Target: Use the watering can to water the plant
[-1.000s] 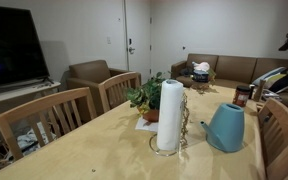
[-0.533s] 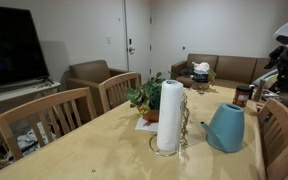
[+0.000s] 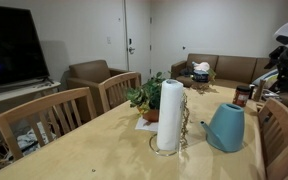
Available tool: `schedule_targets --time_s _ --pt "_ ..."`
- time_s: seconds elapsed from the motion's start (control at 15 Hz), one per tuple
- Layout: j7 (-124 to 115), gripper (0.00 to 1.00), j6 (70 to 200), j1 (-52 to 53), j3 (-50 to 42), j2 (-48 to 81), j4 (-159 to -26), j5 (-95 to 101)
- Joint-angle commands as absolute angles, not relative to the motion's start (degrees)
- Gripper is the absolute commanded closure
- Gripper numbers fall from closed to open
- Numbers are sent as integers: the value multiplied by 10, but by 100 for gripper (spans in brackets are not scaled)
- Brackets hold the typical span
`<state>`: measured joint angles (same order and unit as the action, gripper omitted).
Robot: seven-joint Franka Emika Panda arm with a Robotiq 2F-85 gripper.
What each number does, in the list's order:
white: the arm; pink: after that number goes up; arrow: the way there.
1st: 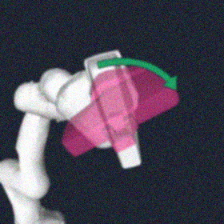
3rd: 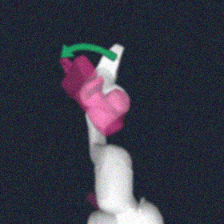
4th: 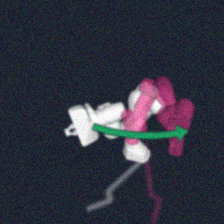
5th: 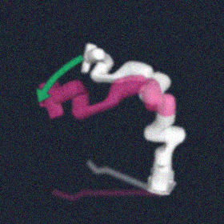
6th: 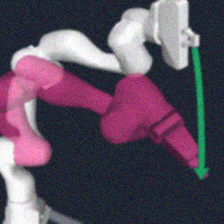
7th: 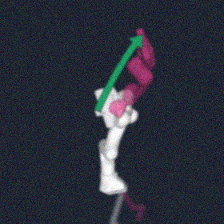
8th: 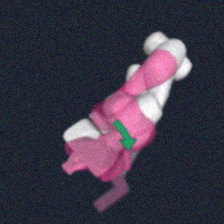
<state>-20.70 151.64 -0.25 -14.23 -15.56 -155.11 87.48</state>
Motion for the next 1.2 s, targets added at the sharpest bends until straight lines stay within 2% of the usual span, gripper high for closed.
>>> schedule_targets --time_s 0.0,0.6,1.13 --pt "-187 0 1531 -3 -151 -123 -1537 858" --pt "-75 0 1652 -9 -188 47 -1478 770" --pt "-54 0 1788 -28 -190 135 -1410 794"
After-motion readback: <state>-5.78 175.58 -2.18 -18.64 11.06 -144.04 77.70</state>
